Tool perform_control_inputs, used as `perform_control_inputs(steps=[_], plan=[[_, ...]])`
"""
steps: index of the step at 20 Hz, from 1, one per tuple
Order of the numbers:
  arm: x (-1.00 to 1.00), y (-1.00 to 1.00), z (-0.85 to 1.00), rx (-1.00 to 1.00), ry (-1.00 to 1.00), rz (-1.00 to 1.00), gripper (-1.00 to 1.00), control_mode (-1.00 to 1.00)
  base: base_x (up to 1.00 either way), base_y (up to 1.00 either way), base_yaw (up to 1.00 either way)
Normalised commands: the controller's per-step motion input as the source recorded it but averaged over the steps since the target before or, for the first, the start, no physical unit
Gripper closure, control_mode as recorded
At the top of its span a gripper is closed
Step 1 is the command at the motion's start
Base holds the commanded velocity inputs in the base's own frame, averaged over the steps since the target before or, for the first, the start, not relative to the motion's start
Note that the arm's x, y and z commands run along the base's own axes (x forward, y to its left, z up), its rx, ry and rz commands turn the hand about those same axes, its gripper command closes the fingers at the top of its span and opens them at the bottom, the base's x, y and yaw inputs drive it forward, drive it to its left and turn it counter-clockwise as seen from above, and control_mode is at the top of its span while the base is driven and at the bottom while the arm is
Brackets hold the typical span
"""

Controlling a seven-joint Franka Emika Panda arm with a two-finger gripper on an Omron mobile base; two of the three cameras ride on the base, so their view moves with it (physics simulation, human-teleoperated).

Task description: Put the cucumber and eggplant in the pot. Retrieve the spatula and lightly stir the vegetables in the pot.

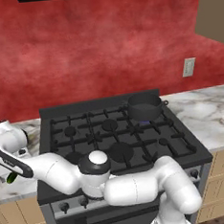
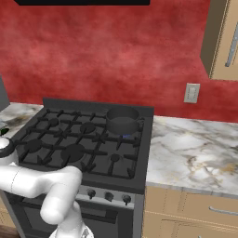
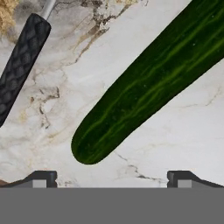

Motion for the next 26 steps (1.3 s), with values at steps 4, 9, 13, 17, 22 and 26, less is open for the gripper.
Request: perform_control_inputs(steps=[4,9,13,17,22,26], plan=[[0.0,0.0,-0.03,0.0,0.0,0.0,-1.0,-1.0,0.0,0.0,0.0],[0.0,0.0,-0.02,0.0,0.0,0.0,-1.0,-1.0,0.0,0.0,0.0],[0.0,0.0,-0.01,0.0,0.0,-0.01,-1.0,-1.0,0.0,0.0,0.0],[0.0,0.0,0.0,0.0,0.0,-0.07,-1.0,-1.0,0.0,0.0,0.0],[0.0,0.0,0.0,0.0,0.0,-0.1,-1.0,-1.0,0.0,0.0,0.0],[0.0,0.0,-0.08,0.0,0.0,-0.11,-1.0,-1.0,0.0,0.0,0.0]])
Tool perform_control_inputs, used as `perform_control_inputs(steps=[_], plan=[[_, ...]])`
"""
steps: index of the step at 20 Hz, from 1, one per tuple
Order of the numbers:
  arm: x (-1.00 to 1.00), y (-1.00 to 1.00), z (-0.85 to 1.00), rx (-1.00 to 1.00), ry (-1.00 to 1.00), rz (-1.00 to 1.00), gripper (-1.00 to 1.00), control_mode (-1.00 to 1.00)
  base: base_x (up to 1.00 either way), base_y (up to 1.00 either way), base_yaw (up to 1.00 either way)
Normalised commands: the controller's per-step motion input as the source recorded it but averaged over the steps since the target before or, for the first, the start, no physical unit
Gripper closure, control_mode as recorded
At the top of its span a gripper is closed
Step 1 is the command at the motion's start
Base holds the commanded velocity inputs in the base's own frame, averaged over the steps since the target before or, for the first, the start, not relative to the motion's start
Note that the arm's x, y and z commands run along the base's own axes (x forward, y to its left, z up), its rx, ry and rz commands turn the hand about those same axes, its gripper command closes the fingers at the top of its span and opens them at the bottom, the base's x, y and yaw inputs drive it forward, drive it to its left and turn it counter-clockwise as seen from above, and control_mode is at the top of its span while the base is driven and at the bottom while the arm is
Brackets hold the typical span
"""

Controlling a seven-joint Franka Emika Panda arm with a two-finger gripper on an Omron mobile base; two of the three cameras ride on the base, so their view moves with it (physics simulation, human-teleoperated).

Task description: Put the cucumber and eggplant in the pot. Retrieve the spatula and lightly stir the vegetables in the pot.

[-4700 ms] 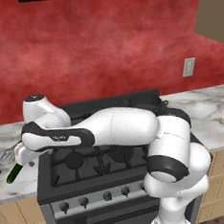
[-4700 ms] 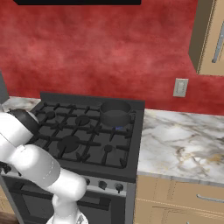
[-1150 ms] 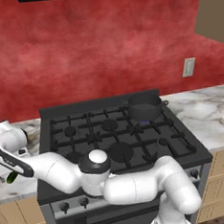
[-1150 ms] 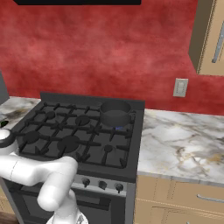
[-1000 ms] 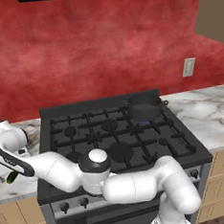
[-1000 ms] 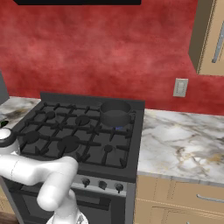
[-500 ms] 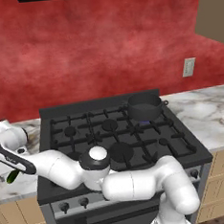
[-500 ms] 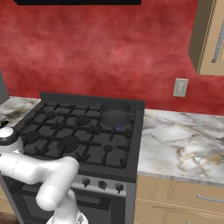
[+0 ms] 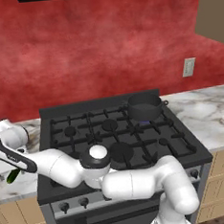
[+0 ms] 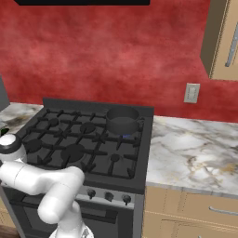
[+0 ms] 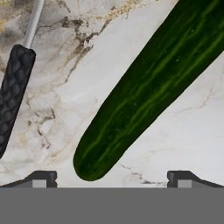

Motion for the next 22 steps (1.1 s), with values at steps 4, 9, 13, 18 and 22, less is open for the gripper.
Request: perform_control_inputs(steps=[4,9,13,18,22], plan=[[0.0,0.0,-0.14,0.0,-0.04,-0.1,-1.0,-1.0,0.0,0.0,0.0],[0.0,0.0,-0.06,0.0,-0.18,-0.03,-1.0,-1.0,0.0,0.0,0.0],[0.08,0.03,0.0,0.0,-0.21,-0.01,-1.0,-1.0,0.0,0.0,0.0],[0.0,0.0,-0.04,0.0,-0.05,0.0,-1.0,-1.0,0.0,0.0,0.0],[0.0,0.0,-0.1,0.0,0.0,0.0,-1.0,-1.0,0.0,0.0,0.0]])
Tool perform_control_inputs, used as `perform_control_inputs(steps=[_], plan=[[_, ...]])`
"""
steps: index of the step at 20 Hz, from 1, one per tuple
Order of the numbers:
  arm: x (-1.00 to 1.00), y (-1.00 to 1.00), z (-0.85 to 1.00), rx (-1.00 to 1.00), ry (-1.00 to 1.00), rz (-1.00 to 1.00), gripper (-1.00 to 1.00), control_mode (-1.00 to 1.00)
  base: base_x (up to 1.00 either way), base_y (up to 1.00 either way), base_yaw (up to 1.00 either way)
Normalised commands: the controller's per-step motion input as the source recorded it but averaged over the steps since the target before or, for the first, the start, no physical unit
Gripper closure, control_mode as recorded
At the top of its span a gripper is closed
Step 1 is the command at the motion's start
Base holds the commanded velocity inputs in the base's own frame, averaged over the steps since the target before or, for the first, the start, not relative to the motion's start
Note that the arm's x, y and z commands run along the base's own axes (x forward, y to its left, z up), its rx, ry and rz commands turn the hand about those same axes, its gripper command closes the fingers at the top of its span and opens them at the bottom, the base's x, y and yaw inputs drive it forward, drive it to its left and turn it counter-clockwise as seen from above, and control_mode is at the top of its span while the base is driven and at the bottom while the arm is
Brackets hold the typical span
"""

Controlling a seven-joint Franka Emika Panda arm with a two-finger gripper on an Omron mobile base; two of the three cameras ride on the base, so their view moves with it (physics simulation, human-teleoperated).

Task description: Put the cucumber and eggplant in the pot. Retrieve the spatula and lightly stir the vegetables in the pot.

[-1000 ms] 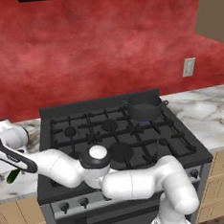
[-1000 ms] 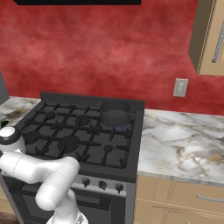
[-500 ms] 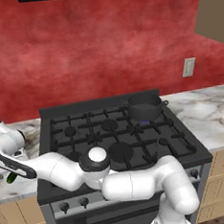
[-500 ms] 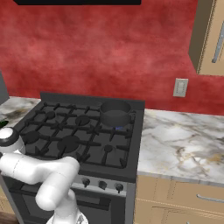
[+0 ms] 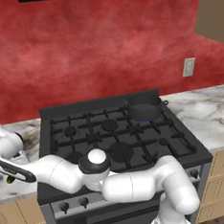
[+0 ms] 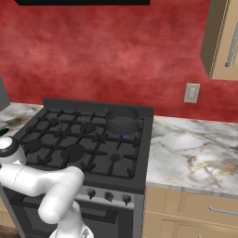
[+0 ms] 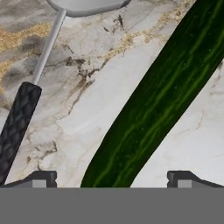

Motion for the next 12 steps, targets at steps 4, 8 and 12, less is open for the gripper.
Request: perform_control_inputs(steps=[4,8,12], plan=[[0.0,0.0,-0.19,0.0,0.0,0.0,-1.0,-1.0,0.0,0.0,0.0],[0.0,0.0,-0.38,0.0,0.0,0.0,-1.0,-1.0,0.0,0.0,0.0],[0.0,0.0,-0.3,0.0,0.0,0.0,-1.0,-1.0,0.0,0.0,0.0]])
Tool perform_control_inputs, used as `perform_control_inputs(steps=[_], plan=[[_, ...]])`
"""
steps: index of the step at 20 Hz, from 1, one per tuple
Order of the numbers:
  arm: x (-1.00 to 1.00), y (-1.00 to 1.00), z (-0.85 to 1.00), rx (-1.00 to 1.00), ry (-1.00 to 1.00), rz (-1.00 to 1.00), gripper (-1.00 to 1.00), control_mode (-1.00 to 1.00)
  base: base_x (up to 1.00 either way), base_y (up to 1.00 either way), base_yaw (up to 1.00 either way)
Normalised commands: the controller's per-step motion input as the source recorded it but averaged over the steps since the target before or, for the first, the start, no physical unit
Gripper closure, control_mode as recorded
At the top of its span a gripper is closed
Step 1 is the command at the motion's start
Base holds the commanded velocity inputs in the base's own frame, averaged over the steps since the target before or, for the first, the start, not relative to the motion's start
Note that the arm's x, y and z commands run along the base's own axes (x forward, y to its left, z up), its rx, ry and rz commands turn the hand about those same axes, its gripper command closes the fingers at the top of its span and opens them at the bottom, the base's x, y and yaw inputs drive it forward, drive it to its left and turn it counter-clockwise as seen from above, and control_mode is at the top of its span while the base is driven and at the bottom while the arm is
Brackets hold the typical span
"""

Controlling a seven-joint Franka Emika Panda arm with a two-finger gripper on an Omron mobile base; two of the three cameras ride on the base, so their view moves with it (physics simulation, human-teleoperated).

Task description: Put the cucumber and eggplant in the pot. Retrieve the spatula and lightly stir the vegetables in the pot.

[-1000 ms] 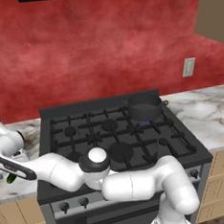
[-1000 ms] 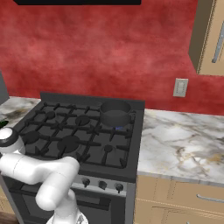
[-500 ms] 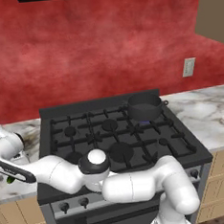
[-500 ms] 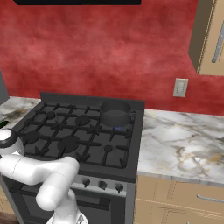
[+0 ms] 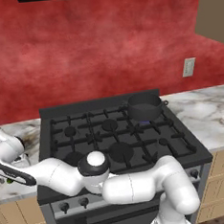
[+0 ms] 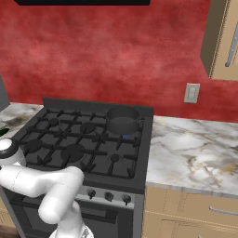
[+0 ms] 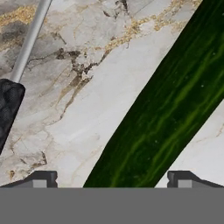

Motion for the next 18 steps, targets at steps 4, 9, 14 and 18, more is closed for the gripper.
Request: perform_control_inputs(steps=[4,9,14,18], plan=[[0.0,0.0,0.0,0.0,0.0,0.0,-1.0,-1.0,0.0,0.0,0.0],[0.0,0.0,0.0,0.0,0.0,0.0,1.0,-1.0,0.0,0.0,0.0],[0.0,0.0,0.0,0.0,0.0,0.0,1.0,-1.0,0.0,0.0,0.0],[-0.1,0.0,0.0,0.0,-0.14,0.0,1.0,-1.0,0.0,0.0,0.0]])
